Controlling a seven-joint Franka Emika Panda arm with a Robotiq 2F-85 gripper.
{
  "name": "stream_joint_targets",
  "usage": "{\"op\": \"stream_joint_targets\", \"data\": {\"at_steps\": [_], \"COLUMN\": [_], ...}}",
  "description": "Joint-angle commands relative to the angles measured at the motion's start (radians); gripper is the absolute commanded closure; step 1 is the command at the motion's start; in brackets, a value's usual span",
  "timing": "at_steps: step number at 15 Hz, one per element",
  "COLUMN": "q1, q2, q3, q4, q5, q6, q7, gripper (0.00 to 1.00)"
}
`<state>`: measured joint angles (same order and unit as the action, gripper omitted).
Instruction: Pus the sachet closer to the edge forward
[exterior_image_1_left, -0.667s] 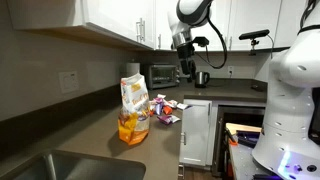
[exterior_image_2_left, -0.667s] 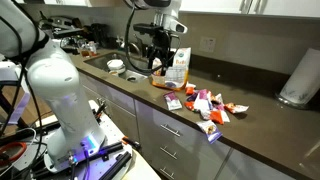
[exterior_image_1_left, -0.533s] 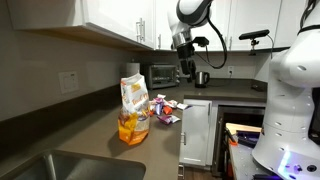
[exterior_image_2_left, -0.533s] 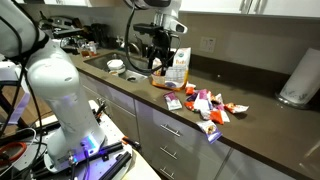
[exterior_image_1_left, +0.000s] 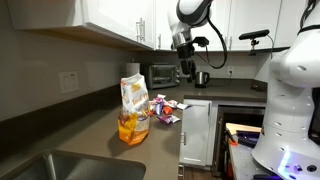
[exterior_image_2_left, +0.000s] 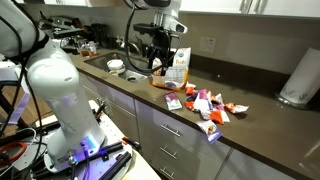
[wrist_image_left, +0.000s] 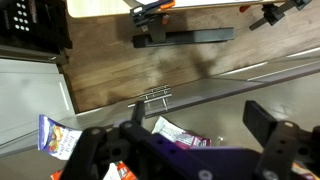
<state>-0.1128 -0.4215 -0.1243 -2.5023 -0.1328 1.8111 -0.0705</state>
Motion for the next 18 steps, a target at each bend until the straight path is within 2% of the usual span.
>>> {"op": "stream_joint_targets", "data": {"at_steps": [1, 5, 9, 13, 15, 18], "q1": [-0.002, -0.043, -0.11, -0.169, -0.186, -0.196], "q2": [0.0, 0.084, 0.205, 0.337, 0.393, 0.477], "q3": [0.002, -0.026, -0.068, -0.098, -0.115, -0.149], "q4": [0.002, 0.068, 0.158, 0.256, 0.299, 0.369], "q5": [0.001, -0.001, -0.02, -0.1, -0.153, -0.172], "q6": [-0.003, 0.071, 0.202, 0.29, 0.305, 0.279], "q7": [-0.001, 0.082, 0.185, 0.324, 0.401, 0.531], "gripper": [0.0, 0.0, 0.0, 0.0, 0.0, 0.0]}}
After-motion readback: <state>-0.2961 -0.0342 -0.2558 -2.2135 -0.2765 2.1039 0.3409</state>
